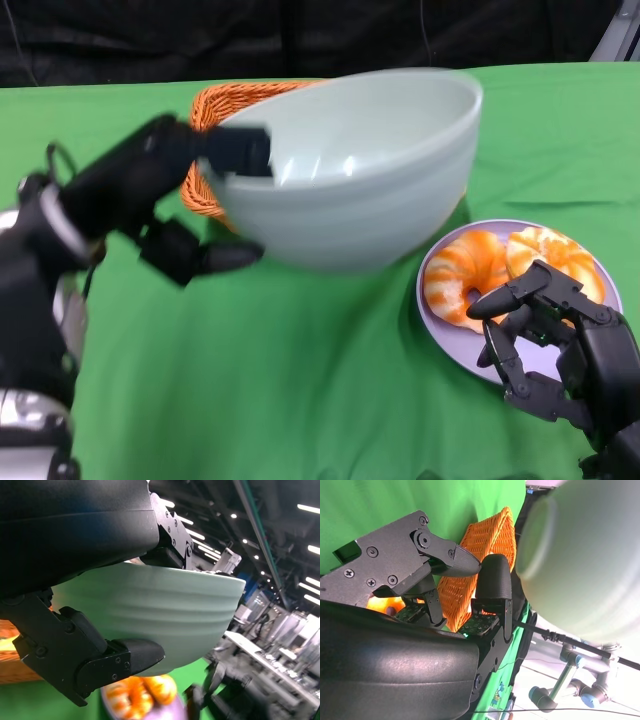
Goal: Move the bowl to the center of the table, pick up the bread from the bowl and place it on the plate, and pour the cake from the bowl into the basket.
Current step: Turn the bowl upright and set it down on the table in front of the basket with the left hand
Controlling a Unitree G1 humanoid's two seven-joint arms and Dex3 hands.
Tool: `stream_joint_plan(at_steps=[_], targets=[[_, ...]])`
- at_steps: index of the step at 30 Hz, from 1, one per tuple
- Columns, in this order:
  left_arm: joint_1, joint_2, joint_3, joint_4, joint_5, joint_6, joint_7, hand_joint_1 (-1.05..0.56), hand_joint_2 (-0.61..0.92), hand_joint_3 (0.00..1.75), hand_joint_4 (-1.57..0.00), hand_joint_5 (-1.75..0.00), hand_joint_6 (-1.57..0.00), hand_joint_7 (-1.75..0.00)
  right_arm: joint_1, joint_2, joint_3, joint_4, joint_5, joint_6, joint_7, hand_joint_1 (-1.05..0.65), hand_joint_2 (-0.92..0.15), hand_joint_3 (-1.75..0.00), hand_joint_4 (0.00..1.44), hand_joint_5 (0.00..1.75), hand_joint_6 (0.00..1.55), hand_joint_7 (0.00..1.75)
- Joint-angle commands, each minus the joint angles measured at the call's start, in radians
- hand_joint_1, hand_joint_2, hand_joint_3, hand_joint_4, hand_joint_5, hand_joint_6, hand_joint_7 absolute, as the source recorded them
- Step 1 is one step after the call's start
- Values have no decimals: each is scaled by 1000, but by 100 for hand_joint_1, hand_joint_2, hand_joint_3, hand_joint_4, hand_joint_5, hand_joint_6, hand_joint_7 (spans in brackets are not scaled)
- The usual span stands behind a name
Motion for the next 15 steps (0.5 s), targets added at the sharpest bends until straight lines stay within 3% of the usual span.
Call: stream_joint_plan(at_steps=[1,5,10,15], targets=[[25,56,-2,49,-5,-164,64,-12,49,127,-88,-166,-79,-143,-1,-6,-10,-6,7,-2,-3,-10,-63,-90,74,154,68,130],[48,88,12,116,54,-280,145,-10,41,129,-93,-164,-87,-135,-6,-10,-13,-2,18,0,6,-10,-63,-89,73,154,69,130],[123,100,115,91,177,-307,233,-13,51,114,-91,-165,-86,-132,-12,-16,-20,9,29,-2,17,-8,-64,-88,73,154,69,129],[181,92,180,60,297,-307,347,-8,37,132,-90,-172,-80,-150,-21,-21,-28,26,32,-11,24,-8,-64,-89,74,153,68,129]])
